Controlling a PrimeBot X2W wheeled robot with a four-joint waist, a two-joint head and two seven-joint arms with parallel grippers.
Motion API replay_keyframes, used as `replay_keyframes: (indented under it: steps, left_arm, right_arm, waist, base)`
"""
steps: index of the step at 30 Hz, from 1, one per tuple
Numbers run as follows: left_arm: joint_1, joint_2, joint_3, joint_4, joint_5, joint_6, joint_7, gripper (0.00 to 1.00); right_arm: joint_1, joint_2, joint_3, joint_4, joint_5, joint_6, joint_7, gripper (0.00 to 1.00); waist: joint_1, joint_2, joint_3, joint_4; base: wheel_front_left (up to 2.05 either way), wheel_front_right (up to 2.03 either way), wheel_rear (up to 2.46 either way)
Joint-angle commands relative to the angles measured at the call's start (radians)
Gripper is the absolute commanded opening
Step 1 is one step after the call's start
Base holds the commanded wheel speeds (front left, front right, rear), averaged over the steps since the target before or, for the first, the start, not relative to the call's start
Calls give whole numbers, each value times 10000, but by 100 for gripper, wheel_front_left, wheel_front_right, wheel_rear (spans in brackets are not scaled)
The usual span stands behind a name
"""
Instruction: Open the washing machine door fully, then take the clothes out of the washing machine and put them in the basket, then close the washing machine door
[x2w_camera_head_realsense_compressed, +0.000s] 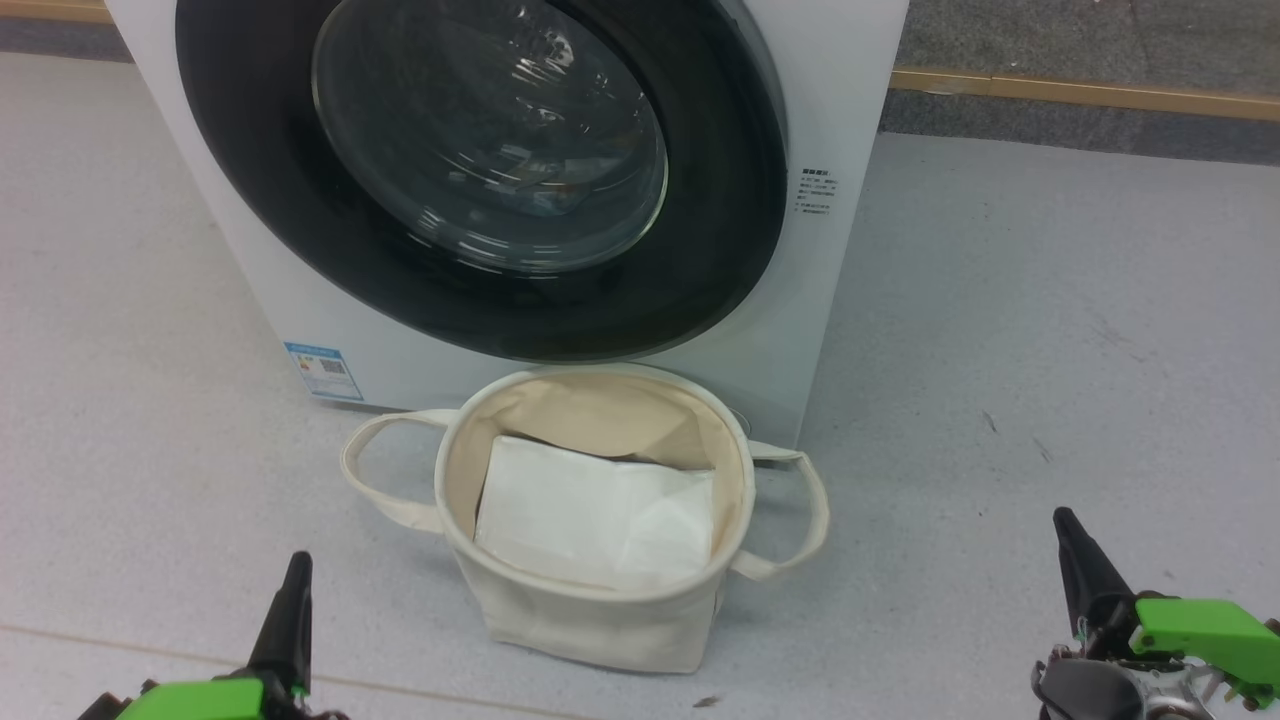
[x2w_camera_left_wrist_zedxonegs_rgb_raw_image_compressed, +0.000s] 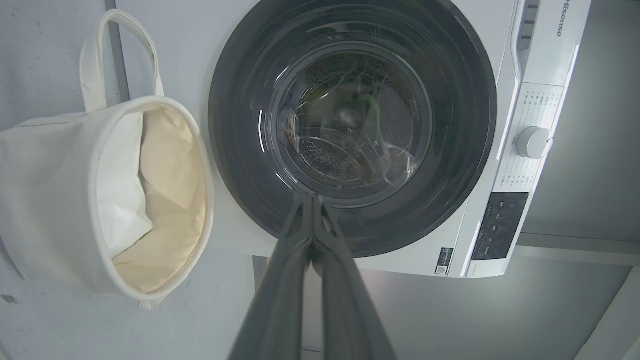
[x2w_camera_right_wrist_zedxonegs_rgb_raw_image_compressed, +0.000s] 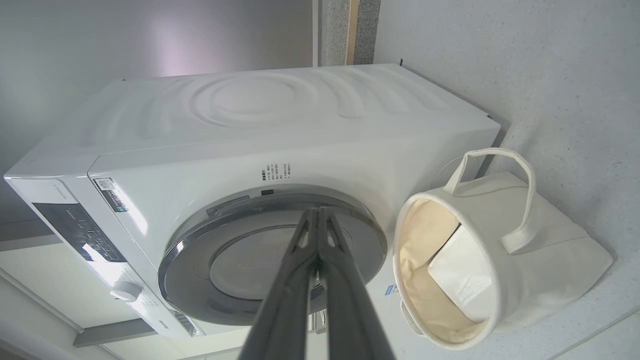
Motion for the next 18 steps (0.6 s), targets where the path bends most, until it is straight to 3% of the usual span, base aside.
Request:
replay_keyframes:
  steps: [1,18]
  left_arm:
    - [-449,62,306,-277,33,-69,48,0]
    - [-449,62,306,-277,33,-69,47,0]
  right_arm:
    - [-149,-58,204,-357,-31,29,73,0]
    - [-149,-58,204,-357,-31,29,73,0]
  waist:
    - [0,0,0,0]
    - [0,0,0,0]
  base:
    - [0,0,0]
    - [0,0,0]
